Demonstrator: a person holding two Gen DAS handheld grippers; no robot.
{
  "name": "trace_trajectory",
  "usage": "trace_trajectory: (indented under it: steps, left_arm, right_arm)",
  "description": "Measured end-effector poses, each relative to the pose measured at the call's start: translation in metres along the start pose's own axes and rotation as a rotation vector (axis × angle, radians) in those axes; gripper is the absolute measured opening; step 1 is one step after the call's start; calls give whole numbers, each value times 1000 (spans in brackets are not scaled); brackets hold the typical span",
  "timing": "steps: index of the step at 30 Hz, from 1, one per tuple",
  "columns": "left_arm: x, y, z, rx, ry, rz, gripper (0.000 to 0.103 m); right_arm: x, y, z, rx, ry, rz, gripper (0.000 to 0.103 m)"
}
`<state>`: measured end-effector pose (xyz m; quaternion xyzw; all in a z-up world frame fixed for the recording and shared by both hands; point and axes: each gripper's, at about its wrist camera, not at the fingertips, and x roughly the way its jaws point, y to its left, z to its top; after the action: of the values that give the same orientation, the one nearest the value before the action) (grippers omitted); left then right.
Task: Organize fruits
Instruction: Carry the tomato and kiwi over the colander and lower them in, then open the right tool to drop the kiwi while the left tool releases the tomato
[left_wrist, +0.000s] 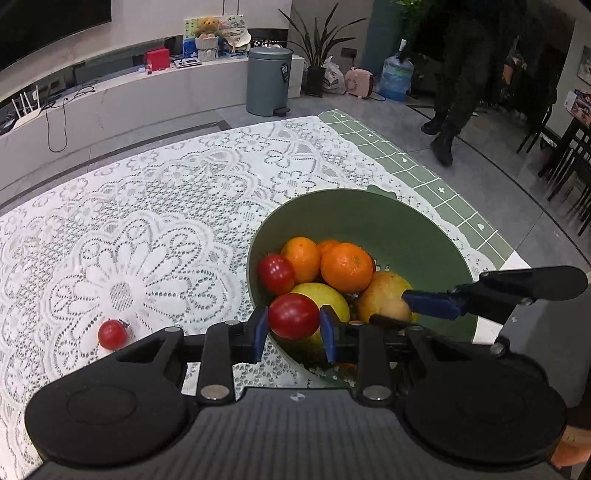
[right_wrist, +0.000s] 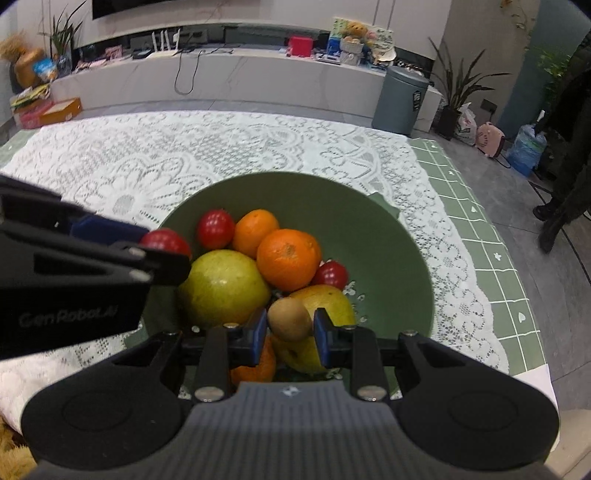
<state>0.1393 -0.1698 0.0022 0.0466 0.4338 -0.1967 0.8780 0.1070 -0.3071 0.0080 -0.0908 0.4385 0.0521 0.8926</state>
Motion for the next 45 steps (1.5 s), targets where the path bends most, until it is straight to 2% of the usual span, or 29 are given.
trace_trajectory:
  steps: [10,12,21,24,26,29,33,38,45]
  left_arm:
    - [21,-7,6,18,38,-22,33]
    - [22,-8,5,30,25,-17,33]
    - [25,-7,4,12,36,-13,35]
    - [25,-6,1,9,27,-18,39]
    - [22,-4,1,-2,22,-28,43]
    - [16,-1,1,-19,20,-56,47]
    - [4,2,0,-19,1,-64,49]
    - [-17,12,-4,-28,-31,-66,51]
    - [-60,46,-23,-64,-123,-59,57]
  right_arm:
    - [1,-1,0,9,11,11,25]
    - [1,0,0,8,9,12,26]
    - [0,1,0,3,0,23,35]
    - [-2,0,-1,10,-9,22,44]
    - [-5,0,-1,13,-25,23,56]
    - [-10,2,-2,1,-47,12,70]
    - [-15,4,-1,-14,-68,-6,75]
    - [-28,5,-1,-21,-109,-44,92]
    - [-60,16,-3,-7,-208,-108,95]
